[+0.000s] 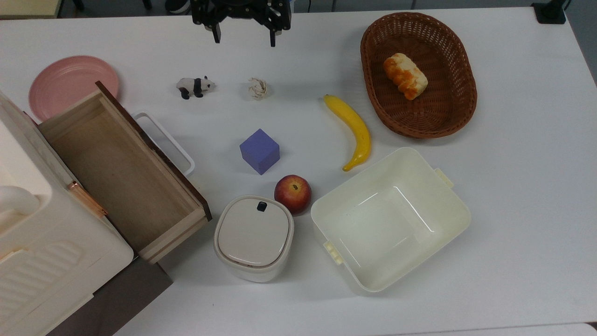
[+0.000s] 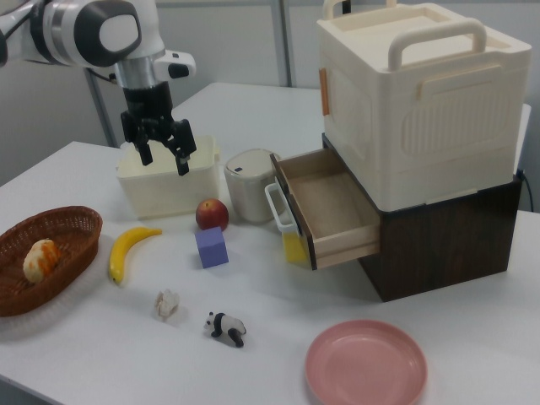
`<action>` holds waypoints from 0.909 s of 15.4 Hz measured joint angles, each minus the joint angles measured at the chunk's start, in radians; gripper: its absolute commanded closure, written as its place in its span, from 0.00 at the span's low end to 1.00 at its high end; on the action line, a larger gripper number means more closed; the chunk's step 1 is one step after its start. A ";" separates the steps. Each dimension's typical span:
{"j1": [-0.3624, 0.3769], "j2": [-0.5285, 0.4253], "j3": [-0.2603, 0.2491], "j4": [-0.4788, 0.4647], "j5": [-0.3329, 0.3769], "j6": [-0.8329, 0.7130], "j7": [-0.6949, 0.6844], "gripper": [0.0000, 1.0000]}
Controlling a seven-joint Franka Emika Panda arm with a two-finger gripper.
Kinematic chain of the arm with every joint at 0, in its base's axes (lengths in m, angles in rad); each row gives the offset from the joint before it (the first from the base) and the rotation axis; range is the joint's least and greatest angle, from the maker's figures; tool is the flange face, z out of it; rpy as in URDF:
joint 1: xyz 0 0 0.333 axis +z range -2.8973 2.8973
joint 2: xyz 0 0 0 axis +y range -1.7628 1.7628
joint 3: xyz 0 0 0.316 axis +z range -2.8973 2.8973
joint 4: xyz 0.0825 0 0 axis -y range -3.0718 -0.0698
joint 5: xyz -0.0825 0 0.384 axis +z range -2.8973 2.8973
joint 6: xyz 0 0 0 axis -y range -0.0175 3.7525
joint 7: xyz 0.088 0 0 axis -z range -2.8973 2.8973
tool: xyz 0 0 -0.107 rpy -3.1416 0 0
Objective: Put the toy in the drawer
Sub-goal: 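Move the gripper from the drawer toward the panda toy, then lower the open gripper over the black-and-white panda toy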
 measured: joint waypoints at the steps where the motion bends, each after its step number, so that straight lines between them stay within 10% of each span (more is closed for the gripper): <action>1: 0.001 0.000 0.001 -0.007 0.000 0.001 -0.013 0.00; 8: 0.004 -0.005 -0.005 0.005 0.001 -0.029 -0.129 0.00; 14: -0.042 -0.014 -0.010 -0.024 -0.083 -0.100 -0.757 0.00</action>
